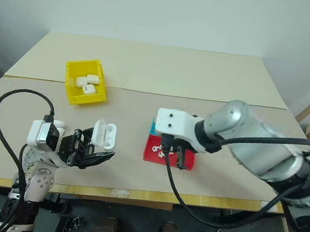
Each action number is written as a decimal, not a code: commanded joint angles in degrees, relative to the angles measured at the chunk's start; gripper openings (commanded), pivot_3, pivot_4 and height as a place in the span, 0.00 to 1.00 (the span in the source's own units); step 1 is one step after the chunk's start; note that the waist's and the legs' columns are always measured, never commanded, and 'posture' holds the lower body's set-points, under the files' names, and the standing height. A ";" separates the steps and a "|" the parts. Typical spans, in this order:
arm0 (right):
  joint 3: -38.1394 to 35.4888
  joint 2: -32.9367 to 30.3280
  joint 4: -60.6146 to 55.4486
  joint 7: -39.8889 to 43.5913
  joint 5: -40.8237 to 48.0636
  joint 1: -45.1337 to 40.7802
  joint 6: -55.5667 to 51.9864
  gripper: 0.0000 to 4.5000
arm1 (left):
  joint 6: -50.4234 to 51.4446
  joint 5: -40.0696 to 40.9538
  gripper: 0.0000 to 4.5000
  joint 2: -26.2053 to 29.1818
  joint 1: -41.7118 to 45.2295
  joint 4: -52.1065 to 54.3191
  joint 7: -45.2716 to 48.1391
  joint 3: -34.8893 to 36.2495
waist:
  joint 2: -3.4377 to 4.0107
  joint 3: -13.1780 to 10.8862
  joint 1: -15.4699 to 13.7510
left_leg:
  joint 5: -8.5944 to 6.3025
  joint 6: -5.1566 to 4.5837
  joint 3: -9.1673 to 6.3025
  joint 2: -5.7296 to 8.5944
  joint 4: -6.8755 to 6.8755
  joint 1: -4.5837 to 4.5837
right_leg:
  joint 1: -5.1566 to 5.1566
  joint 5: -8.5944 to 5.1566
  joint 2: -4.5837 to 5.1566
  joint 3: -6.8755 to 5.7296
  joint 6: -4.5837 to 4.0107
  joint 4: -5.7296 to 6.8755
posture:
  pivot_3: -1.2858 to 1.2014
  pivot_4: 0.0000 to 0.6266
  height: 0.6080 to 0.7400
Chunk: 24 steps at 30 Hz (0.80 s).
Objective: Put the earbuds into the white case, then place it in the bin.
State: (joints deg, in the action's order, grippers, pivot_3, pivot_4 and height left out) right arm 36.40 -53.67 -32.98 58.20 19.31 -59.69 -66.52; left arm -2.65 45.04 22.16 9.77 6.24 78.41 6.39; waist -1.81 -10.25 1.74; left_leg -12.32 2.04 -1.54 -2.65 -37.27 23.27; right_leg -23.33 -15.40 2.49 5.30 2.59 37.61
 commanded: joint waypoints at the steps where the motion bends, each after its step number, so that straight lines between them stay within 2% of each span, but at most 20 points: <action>1: 1.45 0.27 -1.14 -2.01 -4.04 -0.38 1.52 0.00 | -1.67 0.96 0.60 -0.74 -1.75 1.78 1.31 1.16 | 0.00 0.00 0.02 | -0.02 -0.03 0.01 0.02 0.00 0.01 | -0.03 0.00 0.02 0.01 0.00 0.02 | 0.52 0.24 1.00; 3: 2.09 0.18 -1.45 -1.78 -5.00 -0.23 1.93 0.00 | -1.96 0.27 0.60 -0.36 -2.54 1.91 1.71 1.33 | 0.00 0.00 0.03 | -0.03 -0.05 0.00 0.01 0.00 0.03 | -0.07 0.00 0.01 0.01 0.00 0.04 | 0.52 0.24 1.00; 6: 2.96 0.19 -0.78 -1.28 -6.08 -0.47 1.50 0.14 | -2.59 -0.35 0.60 0.25 -3.28 1.78 2.17 1.87 | 0.00 0.00 0.24 | -0.03 -0.05 0.00 0.00 0.00 -0.04 | -0.05 0.01 0.01 0.01 -0.01 0.10 | 0.52 0.24 1.00; 8: 3.25 0.84 0.40 -0.89 -6.36 -0.69 1.18 0.28 | -2.57 -0.18 0.60 0.70 -3.39 1.35 2.70 2.34 | 0.00 0.00 0.41 | -0.03 -0.05 0.00 0.00 -0.01 -0.10 | -0.01 0.02 0.00 0.01 -0.02 0.11 | 0.52 0.24 1.00; 12: 4.66 1.74 3.00 -0.39 -7.93 -0.72 2.71 0.28 | -3.94 -0.71 0.60 1.35 -3.60 0.11 5.01 2.99 | 0.01 0.00 0.67 | -0.03 -0.05 0.00 -0.01 0.00 -0.13 | 0.03 0.01 -0.02 0.00 -0.02 0.09 | 0.52 0.24 1.00; 20: 11.55 4.93 13.00 2.64 -16.11 -1.06 12.66 0.28 | -6.41 -2.32 0.60 2.11 -4.64 -0.95 8.17 2.73 | 0.01 0.00 0.79 | -0.03 -0.06 0.01 -0.02 0.01 -0.10 | -0.01 0.01 -0.02 0.00 -0.02 0.08 | 0.52 0.24 1.00; 23: 11.70 6.12 15.23 3.73 -18.36 -1.05 14.17 0.39 | -5.83 -1.63 0.60 1.91 -4.89 0.33 7.64 2.94 | 0.01 0.00 0.78 | -0.03 -0.06 0.00 -0.02 0.01 -0.10 | -0.02 0.01 -0.02 -0.01 -0.02 0.09 | 0.52 0.24 1.00; 24: 11.48 6.31 15.63 4.21 -18.86 -0.92 14.55 0.39 | -5.83 -1.61 0.60 1.90 -5.01 0.56 7.50 3.01 | 0.01 0.00 0.77 | -0.03 -0.06 0.00 -0.02 0.01 -0.09 | -0.02 0.01 -0.02 0.00 -0.02 0.09 | 0.52 0.24 1.00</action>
State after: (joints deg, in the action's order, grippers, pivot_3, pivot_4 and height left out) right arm 48.89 -47.42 -17.40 61.51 2.30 -59.65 -53.55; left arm -7.67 42.80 23.81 5.00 4.41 86.08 8.76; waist -1.80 -10.25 2.51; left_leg -12.36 1.98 -1.54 -2.67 -37.26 23.18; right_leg -23.35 -15.38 2.47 5.29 2.57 37.69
